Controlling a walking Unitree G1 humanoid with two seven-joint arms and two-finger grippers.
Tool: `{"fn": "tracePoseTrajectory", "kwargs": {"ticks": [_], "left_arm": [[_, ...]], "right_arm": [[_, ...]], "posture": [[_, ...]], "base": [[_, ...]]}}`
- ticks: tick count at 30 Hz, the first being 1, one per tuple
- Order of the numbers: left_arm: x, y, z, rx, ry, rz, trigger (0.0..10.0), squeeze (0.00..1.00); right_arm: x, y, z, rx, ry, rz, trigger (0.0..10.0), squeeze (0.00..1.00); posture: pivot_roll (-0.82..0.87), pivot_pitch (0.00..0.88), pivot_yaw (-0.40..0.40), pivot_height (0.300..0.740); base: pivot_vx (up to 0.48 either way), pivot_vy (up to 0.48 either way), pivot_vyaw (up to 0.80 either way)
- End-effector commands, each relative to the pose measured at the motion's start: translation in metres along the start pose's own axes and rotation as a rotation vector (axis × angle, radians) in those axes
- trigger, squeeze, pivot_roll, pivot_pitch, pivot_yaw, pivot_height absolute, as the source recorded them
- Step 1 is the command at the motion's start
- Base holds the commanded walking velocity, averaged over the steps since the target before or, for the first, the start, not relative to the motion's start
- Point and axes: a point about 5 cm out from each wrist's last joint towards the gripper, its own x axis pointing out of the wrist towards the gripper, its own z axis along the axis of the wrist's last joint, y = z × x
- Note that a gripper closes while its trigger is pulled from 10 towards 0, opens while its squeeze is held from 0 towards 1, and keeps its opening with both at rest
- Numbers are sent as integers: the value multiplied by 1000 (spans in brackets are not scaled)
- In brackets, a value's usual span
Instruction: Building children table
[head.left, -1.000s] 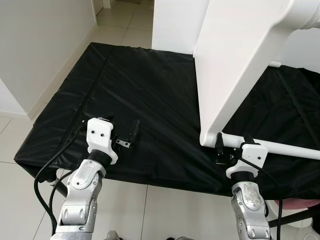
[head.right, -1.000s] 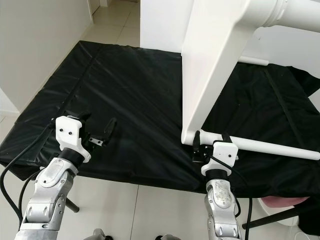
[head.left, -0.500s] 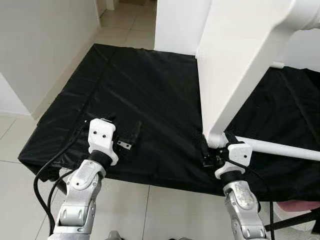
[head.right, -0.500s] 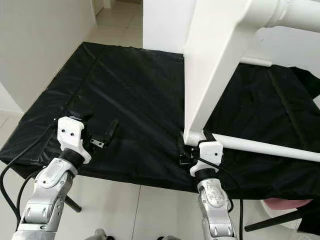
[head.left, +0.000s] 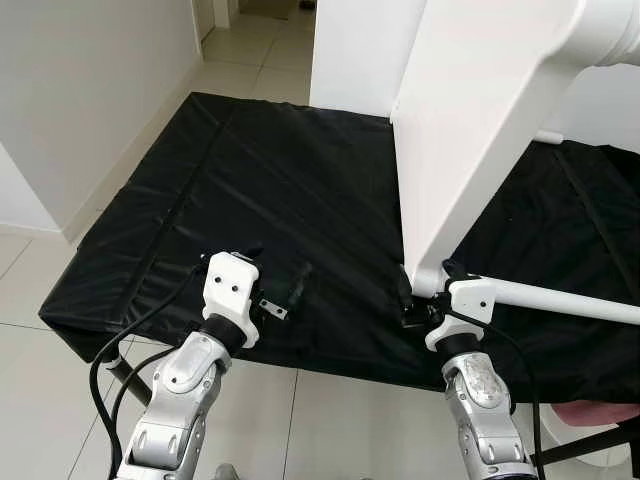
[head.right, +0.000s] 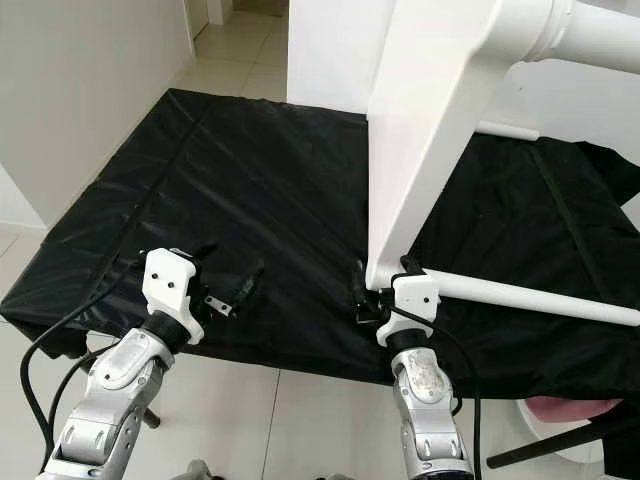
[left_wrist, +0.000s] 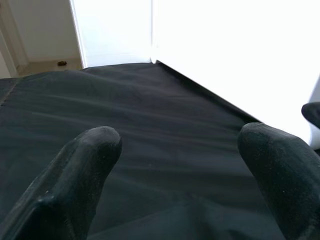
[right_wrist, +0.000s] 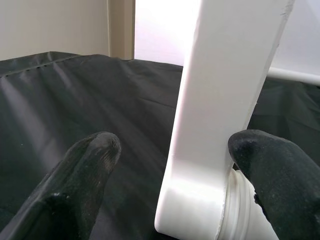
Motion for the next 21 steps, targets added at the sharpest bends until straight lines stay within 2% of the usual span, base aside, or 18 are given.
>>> {"fn": "tracePoseTrajectory", "kwargs": {"ticks": [1, 17, 21], "left_arm": [[-1, -7, -2, 12, 13, -113, 10000, 0], [2, -9, 2, 7, 3, -152, 10000, 0], [4, -11, 2, 6, 0, -158, 10000, 0]], "right_arm": [[2, -9, 2, -6, -10, -50, 10000, 16], [3, -12, -3, 17, -10, -148, 10000, 8], [11, -11, -4, 34, -14, -164, 10000, 16]], "posture": [[39, 0, -49, 740], [30, 0, -36, 740], [26, 2, -35, 740]], "base": [[0, 0, 0], [0, 0, 0], [0, 0, 0]]}}
